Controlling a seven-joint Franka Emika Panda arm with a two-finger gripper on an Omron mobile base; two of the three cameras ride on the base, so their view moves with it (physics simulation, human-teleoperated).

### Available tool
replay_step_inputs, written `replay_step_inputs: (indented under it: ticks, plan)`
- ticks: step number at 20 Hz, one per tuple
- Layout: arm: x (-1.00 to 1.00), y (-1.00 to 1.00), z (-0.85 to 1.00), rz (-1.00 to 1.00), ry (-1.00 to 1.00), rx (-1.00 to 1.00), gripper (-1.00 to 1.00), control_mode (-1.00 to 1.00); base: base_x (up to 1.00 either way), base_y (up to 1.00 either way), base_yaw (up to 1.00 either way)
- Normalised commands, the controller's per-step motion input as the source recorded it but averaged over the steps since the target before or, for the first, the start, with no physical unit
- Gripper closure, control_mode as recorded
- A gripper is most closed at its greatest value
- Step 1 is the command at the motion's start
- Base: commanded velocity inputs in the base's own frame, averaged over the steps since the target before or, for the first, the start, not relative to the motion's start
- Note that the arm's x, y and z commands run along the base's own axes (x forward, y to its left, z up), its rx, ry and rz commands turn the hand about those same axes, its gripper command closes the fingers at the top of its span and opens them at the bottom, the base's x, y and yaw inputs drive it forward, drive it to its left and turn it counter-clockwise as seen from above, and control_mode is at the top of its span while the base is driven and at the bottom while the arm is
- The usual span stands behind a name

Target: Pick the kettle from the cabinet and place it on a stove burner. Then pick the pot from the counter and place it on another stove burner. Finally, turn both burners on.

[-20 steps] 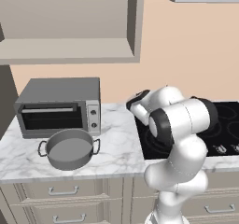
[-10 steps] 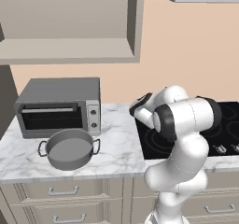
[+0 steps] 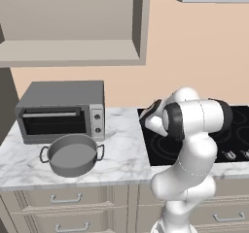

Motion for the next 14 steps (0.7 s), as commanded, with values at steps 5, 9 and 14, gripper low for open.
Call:
replay_step_inputs:
  ticks: [5,9,14]
  plan:
    - [0.10,-0.02,-0.33,0.00,-0.09,-0.02,1.00,-1.00,0.00,0.00,0.00]
    - [0.08,0.00,-0.31,0.00,-0.11,-0.01,1.00,-1.00,0.00,0.00,0.00]
    - [0.08,0.00,-0.31,0.00,-0.11,-0.01,1.00,-1.00,0.00,0.00,0.00]
